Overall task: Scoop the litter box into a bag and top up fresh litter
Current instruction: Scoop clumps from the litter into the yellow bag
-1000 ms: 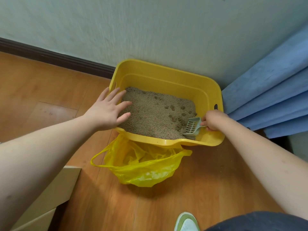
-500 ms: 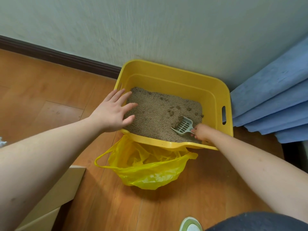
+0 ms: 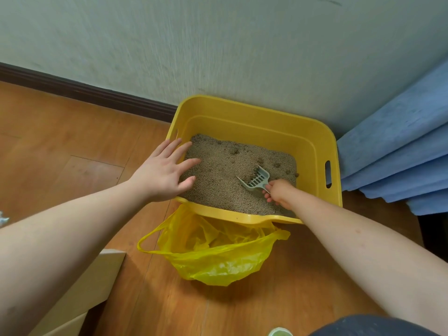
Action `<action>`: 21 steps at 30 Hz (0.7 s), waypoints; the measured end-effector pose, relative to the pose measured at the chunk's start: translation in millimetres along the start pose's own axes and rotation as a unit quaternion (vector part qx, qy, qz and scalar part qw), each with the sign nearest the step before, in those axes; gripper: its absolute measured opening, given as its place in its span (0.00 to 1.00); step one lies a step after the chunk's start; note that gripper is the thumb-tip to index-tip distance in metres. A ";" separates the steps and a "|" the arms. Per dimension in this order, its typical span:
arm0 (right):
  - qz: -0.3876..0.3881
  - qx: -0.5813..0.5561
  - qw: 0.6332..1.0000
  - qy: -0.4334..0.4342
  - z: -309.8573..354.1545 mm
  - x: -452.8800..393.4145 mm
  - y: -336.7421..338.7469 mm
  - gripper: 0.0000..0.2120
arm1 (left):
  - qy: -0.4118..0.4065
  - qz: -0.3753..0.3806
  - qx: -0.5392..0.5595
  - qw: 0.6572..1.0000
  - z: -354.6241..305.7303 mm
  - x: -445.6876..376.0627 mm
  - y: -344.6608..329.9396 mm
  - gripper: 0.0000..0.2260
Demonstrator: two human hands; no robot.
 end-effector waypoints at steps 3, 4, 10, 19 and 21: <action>0.009 -0.009 0.999 0.036 -7.0 8.6 9.3 0.13 | 0.002 -0.001 -0.002 1.000 -0.5 -0.6 0.4 0.29; 0.007 -0.008 0.999 0.052 -9.5 10.6 15.0 0.12 | 0.004 0.000 -0.003 1.000 -0.8 -0.7 0.8 0.29; 0.012 0.022 0.994 0.104 -14.5 28.9 41.8 0.11 | 0.003 0.006 -0.015 1.000 -1.2 -1.3 1.4 0.29; -0.026 0.084 0.985 0.148 -17.7 39.9 44.6 0.11 | 0.001 0.005 -0.021 1.000 -1.5 -2.1 1.2 0.31; -0.025 0.094 0.985 0.140 -17.9 43.0 44.5 0.11 | 0.001 0.003 -0.020 1.000 -1.7 -2.5 1.5 0.31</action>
Point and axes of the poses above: each hand's wrist, its own x-axis away from the middle knuckle, its own y-axis out of the back of the hand, z = x × y, the point moved 3 cm from there along -x, towards the middle knuckle, and after that the axes turned 2 degrees about -x, right-handed, at the moved point
